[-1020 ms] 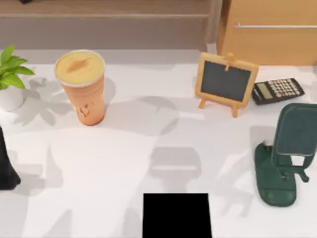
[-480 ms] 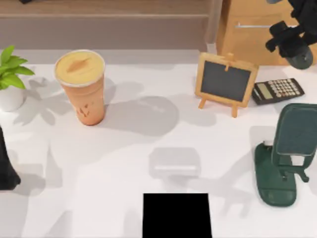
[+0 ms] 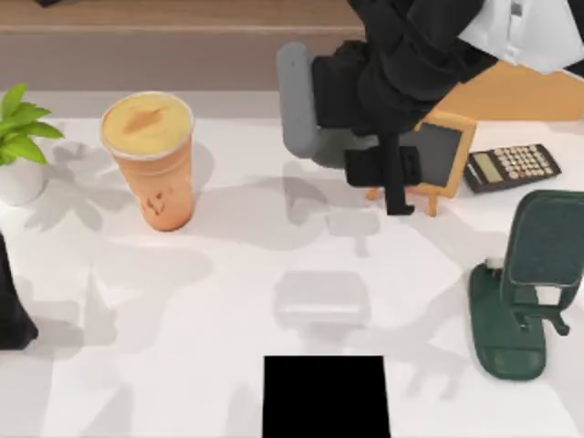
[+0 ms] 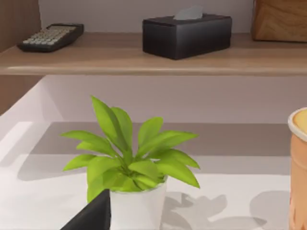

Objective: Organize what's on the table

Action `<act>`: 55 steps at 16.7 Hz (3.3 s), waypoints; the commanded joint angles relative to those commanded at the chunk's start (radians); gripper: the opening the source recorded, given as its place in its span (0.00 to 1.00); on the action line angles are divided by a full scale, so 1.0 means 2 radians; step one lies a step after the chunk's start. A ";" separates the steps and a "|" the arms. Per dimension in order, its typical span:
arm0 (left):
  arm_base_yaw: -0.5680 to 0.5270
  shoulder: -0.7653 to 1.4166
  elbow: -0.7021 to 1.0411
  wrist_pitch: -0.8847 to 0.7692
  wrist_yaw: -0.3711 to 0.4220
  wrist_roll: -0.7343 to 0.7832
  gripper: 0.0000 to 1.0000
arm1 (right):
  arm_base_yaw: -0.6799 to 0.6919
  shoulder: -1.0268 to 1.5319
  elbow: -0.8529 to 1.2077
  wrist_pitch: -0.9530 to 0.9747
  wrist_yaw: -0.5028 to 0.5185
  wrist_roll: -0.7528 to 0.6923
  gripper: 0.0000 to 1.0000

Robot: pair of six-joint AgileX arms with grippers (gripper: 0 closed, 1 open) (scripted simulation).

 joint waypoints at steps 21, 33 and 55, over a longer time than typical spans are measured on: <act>0.000 0.000 0.000 0.000 0.000 0.000 1.00 | 0.165 0.038 -0.198 0.021 -0.028 -0.552 0.00; 0.000 0.000 0.000 0.000 0.000 0.000 1.00 | 0.167 0.046 -0.209 0.038 -0.029 -0.554 0.30; 0.000 0.000 0.000 0.000 0.000 0.000 1.00 | 0.135 0.035 -0.176 0.040 -0.027 -0.525 1.00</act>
